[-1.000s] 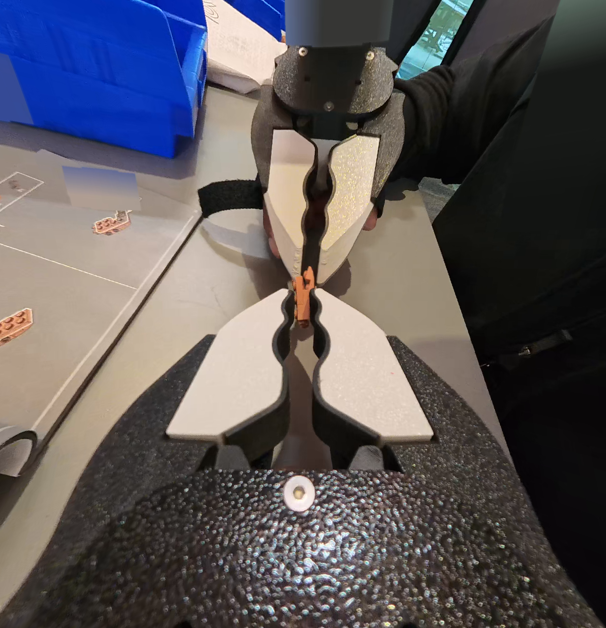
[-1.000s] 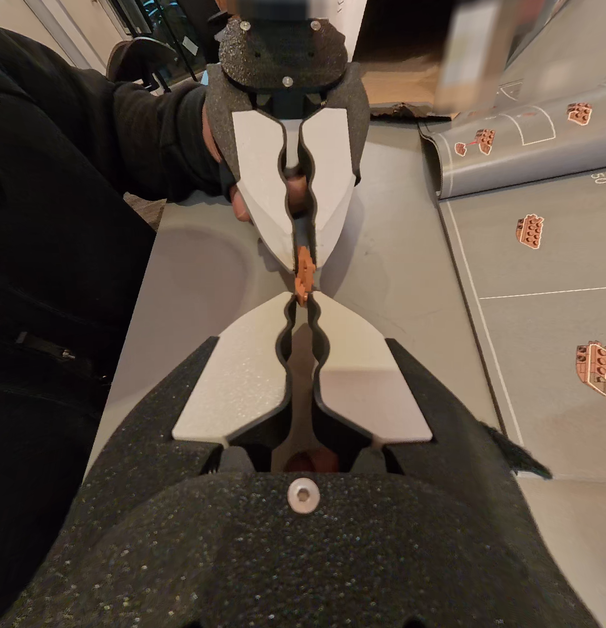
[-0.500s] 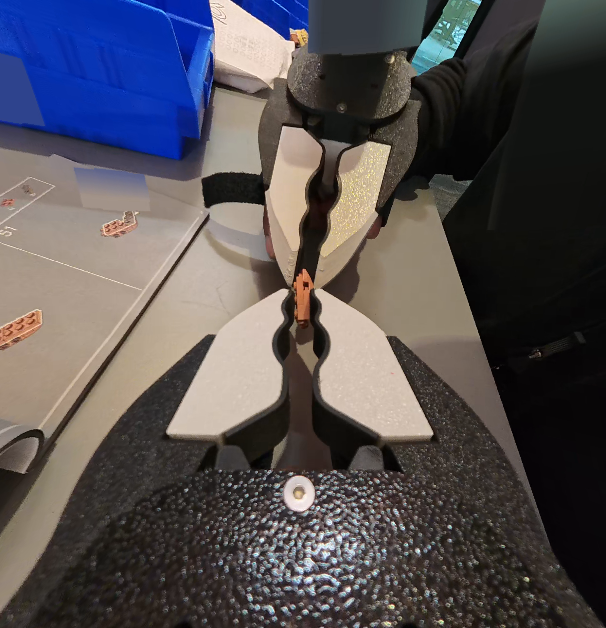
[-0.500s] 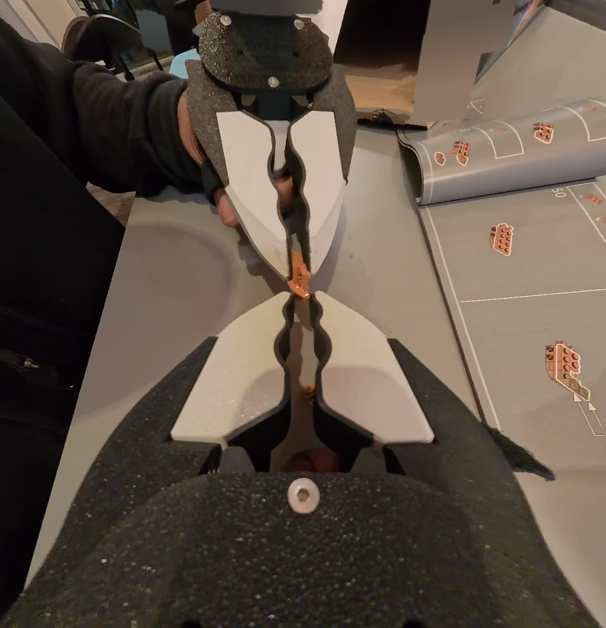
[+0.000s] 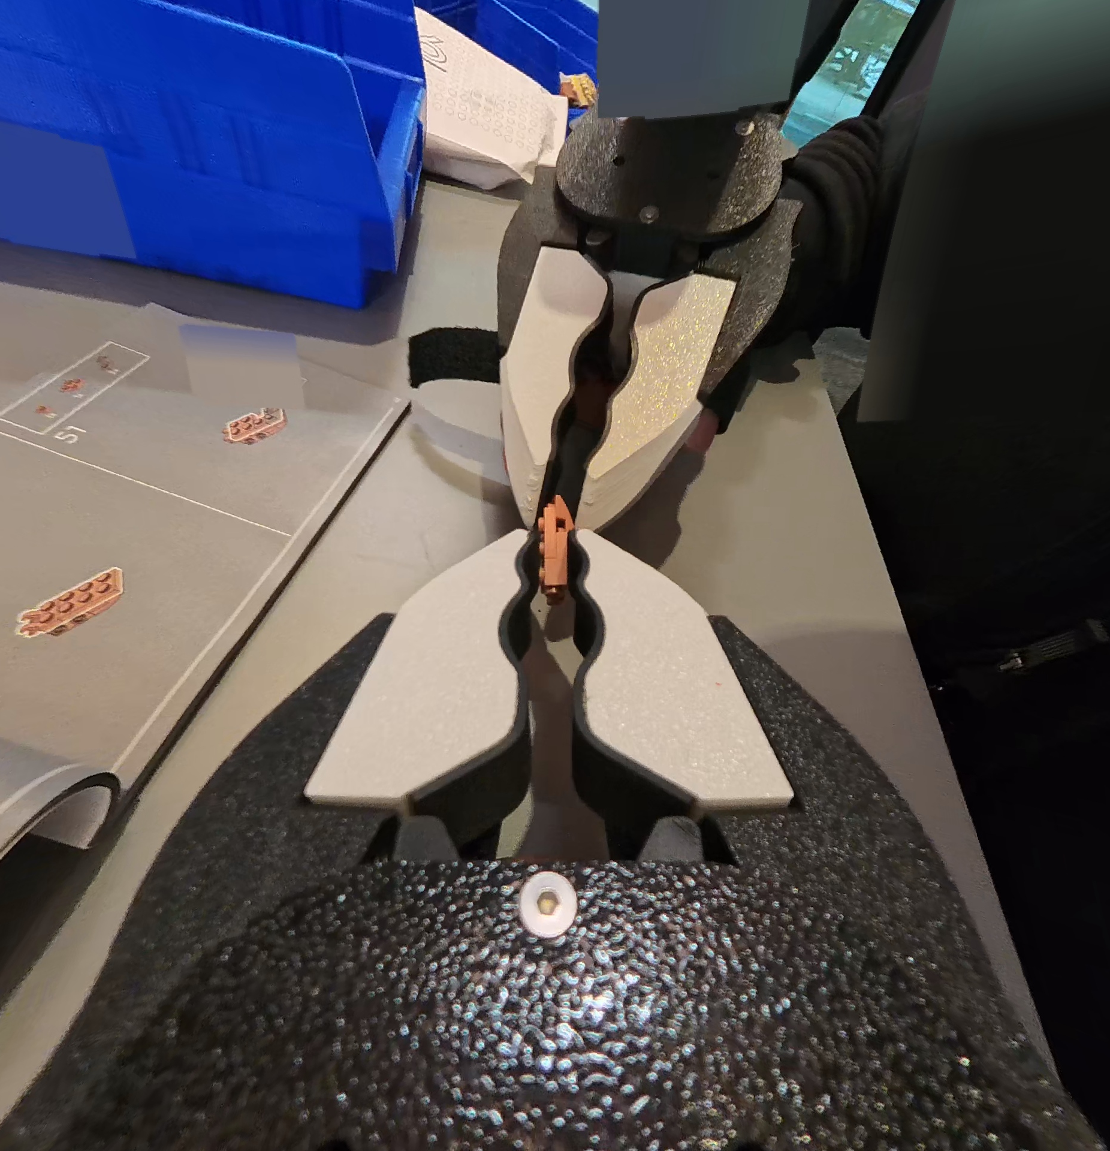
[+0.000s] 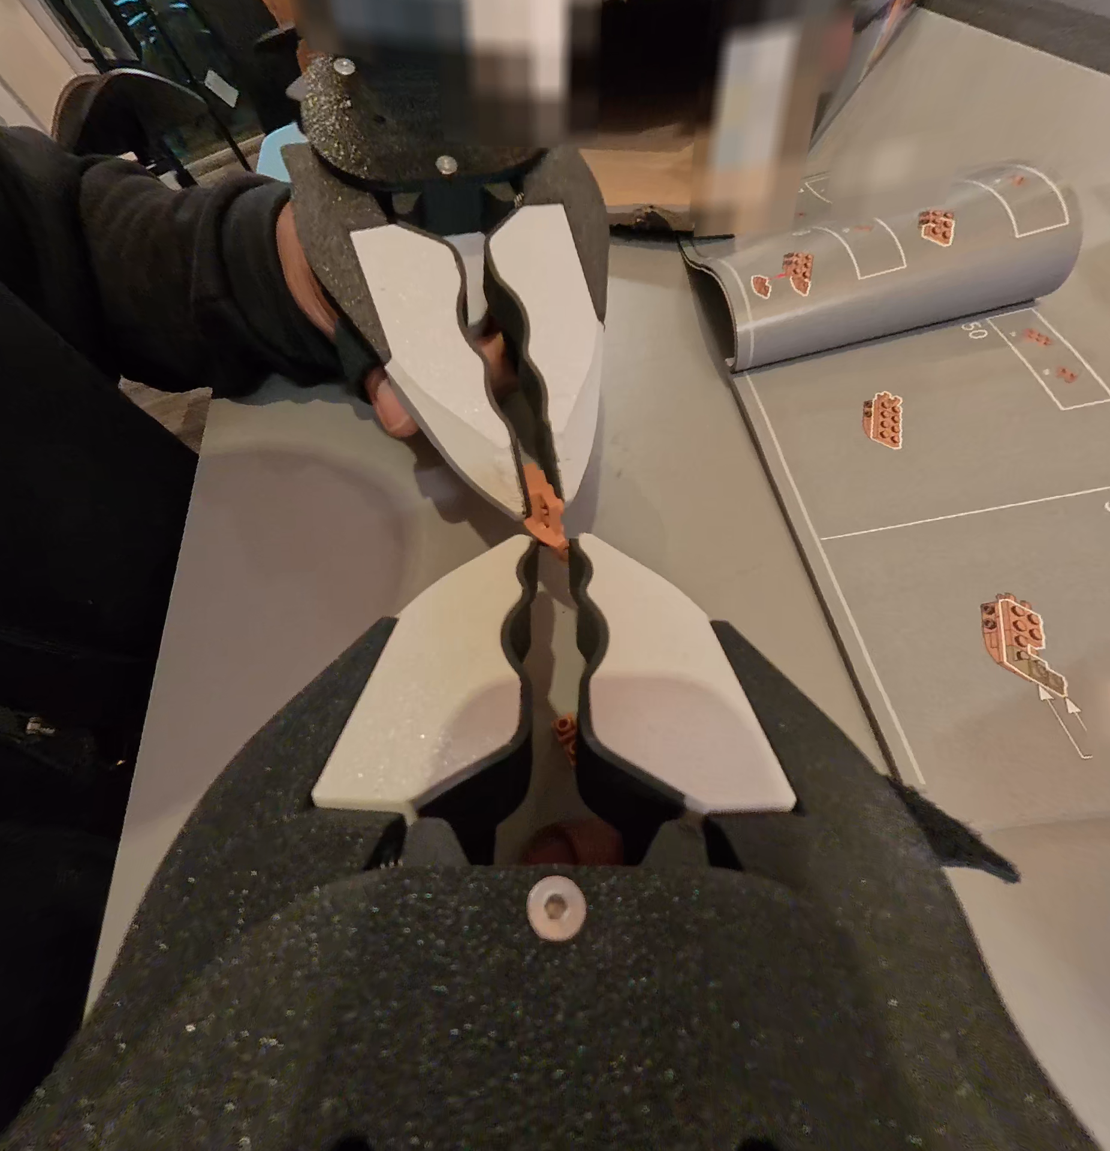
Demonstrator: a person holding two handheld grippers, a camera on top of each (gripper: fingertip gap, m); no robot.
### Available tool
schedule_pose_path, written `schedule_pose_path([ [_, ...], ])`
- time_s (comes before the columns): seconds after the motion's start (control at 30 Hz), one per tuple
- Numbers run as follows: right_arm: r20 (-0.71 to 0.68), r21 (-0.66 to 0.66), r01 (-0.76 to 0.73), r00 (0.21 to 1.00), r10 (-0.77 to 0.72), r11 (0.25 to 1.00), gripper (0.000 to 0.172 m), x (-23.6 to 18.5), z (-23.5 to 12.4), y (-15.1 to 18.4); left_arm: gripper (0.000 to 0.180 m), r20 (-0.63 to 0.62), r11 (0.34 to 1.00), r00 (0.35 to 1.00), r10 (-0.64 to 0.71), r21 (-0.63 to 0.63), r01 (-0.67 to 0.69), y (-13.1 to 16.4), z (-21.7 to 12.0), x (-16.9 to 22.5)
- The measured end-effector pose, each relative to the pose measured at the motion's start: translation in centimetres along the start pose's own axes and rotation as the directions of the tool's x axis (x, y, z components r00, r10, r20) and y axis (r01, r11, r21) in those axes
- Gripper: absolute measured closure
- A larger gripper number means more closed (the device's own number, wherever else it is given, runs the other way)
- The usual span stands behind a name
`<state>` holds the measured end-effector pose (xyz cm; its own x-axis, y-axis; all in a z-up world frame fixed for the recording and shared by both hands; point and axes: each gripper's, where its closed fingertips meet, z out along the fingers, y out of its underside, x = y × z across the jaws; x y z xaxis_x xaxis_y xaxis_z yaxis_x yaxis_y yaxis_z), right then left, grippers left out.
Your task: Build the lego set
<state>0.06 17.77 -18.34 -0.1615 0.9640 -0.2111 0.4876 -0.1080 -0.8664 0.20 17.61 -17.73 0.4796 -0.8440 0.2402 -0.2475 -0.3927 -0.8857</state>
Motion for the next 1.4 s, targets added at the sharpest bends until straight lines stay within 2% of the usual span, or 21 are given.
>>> schedule_pose_path([
  [0.67, -0.089, -0.002, -0.073, 0.993, 0.072, 0.997, 0.163, 0.7, 0.0, 0.2, 0.173, 0.086, 0.993, 0.990, 0.114, 0.003, -0.115, -0.3, 0.2, -0.5],
  [1.13, -0.156, 0.072, -0.133, 0.977, 0.143, 0.988, 0.162, 1.5, 0.0, -0.4, 0.172, 0.153, 0.992, 0.982, 0.111, 0.044, -0.119, -1.0, 0.0, -1.2],
  [1.4, -0.200, 0.106, -0.083, 0.974, 0.103, 0.991, 0.159, 2.0, -0.1, -0.9, 0.172, 0.172, 0.989, 0.979, 0.109, 0.080, -0.124, -1.5, -0.2, -1.3],
])
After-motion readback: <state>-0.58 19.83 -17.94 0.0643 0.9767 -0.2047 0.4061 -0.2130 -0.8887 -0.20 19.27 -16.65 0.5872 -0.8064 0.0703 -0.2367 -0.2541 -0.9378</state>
